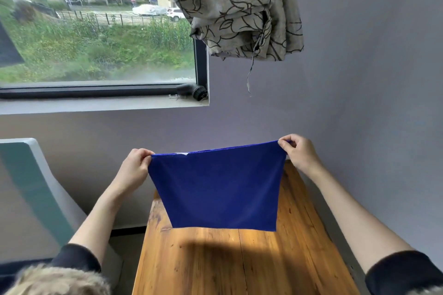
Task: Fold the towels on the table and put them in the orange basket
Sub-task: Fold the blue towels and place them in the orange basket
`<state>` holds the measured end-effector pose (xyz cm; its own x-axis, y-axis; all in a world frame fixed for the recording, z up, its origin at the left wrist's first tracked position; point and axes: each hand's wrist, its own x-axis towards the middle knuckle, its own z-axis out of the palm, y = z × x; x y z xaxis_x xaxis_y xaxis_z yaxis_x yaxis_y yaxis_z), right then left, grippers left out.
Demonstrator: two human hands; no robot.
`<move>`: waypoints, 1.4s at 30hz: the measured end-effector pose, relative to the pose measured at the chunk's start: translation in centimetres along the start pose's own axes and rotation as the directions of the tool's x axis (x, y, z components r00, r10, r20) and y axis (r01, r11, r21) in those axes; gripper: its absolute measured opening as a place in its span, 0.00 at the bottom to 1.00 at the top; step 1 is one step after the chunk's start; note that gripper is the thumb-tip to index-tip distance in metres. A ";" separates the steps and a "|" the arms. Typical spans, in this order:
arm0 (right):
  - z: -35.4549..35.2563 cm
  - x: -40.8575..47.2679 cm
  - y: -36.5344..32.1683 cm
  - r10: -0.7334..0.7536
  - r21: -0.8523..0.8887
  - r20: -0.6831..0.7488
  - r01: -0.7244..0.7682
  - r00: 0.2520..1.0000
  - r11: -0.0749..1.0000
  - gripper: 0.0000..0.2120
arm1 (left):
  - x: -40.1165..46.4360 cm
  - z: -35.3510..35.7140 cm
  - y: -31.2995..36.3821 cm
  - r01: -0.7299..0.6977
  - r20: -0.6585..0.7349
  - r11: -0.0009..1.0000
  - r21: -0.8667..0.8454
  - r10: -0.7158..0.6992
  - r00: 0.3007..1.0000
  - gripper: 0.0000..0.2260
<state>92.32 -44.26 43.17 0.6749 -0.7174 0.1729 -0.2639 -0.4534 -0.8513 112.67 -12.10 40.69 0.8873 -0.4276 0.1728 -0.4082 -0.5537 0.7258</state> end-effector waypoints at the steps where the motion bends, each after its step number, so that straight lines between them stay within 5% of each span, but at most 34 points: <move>1: 0.4 0.5 0.1 -0.006 -0.075 -0.012 0.005 1.000 0.997 0.04 | 0.4 0.3 0.3 0.016 -0.011 1.000 0.006 -0.016 1.000 0.09; 6: 0.7 3.0 -0.2 -0.064 -0.390 0.008 0.062 0.998 0.919 0.08 | 1.9 1.7 2.1 0.041 -0.152 0.996 -0.080 -0.053 0.987 0.10; 10: 0.8 1.9 0.4 -0.191 -0.290 -0.124 0.148 0.974 0.945 0.08 | 0.8 2.3 1.5 -0.016 -0.225 0.990 -0.142 -0.016 0.974 0.09; 18: 2.1 -9.3 11.8 0.068 -0.188 0.035 -0.060 0.997 0.980 0.05 | -11.2 8.1 -7.2 0.135 0.132 0.990 -0.033 -0.130 0.983 0.09; 21: 2.6 -13.9 16.2 0.252 -0.274 0.150 -0.204 0.956 0.940 0.05 | -15.6 10.4 -9.7 0.227 0.317 0.969 0.097 -0.246 0.916 0.08; 25: 2.7 -18.1 19.7 0.469 -0.387 0.285 -0.347 0.836 0.854 0.04 | -19.3 11.9 -11.3 0.320 0.564 0.924 0.209 -0.381 0.732 0.08; 30: 1.8 -19.2 21.0 0.610 -0.467 0.363 -0.429 0.704 0.773 0.08 | -20.4 12.3 -11.4 0.401 0.685 0.888 0.226 -0.438 0.583 0.08; 32: 1.8 -18.7 21.1 0.617 -0.431 0.347 -0.464 0.706 0.774 0.08 | -20.1 12.4 -11.3 0.429 0.670 0.882 0.198 -0.441 0.597 0.07; 38: 3.5 -15.6 20.8 0.619 -0.280 0.314 -0.553 0.720 0.785 0.08 | -17.7 13.4 -11.3 0.358 0.448 0.927 0.111 -0.368 0.814 0.07; 42: 5.3 -12.8 21.7 0.659 -0.086 0.305 -0.670 0.687 0.738 0.10 | -15.4 15.2 -12.3 0.373 0.381 0.927 0.035 -0.358 0.853 0.06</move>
<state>81.64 -42.14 19.81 0.5000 -0.6309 -0.5933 -0.7056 0.1005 -0.7015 100.74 -9.56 18.98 0.8208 -0.4387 -0.3659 -0.0550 -0.6982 0.7138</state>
